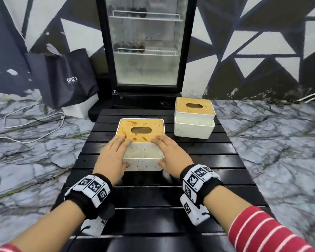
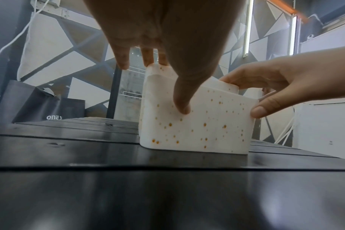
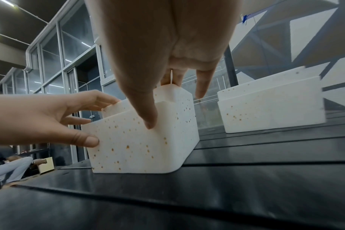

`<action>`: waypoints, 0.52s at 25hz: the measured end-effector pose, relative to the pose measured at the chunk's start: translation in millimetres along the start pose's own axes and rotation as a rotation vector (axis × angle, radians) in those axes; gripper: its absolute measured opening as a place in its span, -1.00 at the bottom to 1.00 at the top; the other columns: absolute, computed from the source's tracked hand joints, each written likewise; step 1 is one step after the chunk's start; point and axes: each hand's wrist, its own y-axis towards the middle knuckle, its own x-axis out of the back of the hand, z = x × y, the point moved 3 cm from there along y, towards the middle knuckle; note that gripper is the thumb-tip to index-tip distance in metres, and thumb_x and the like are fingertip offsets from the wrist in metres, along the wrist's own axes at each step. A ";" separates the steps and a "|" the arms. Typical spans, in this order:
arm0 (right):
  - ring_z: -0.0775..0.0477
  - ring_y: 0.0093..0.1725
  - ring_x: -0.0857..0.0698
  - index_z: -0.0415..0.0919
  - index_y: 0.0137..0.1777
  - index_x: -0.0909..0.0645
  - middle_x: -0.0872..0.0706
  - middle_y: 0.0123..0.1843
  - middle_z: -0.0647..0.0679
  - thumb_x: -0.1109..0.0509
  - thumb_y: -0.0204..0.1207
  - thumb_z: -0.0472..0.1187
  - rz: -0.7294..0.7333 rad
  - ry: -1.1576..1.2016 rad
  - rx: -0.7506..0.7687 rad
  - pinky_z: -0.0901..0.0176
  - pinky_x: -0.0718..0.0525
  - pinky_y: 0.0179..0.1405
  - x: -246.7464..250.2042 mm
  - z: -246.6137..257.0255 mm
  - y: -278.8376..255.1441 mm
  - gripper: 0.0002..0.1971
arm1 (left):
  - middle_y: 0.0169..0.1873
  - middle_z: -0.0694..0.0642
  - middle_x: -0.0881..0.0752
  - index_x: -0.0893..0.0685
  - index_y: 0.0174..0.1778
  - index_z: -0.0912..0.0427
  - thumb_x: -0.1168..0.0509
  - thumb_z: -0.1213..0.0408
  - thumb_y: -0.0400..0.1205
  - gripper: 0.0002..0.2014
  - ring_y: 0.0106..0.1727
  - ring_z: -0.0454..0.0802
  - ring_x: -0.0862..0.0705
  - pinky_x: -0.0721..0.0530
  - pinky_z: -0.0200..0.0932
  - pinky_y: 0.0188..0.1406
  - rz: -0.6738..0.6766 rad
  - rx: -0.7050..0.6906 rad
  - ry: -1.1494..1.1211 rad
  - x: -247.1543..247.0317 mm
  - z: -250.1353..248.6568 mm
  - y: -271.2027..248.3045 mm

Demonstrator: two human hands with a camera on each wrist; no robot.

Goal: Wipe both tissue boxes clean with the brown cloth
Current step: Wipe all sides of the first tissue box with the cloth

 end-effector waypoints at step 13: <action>0.12 0.61 -0.02 -0.01 0.55 -0.16 -0.14 0.61 0.08 -0.37 0.45 -0.24 -0.052 0.015 0.000 0.38 -0.05 0.46 16.7 1.3 -139.6 -0.31 | 0.34 0.24 -0.58 -0.45 0.42 0.14 -0.68 0.15 0.15 -0.10 0.36 0.15 -0.43 -0.25 -0.11 0.47 -0.033 -0.150 0.025 24.7 -86.7 -87.2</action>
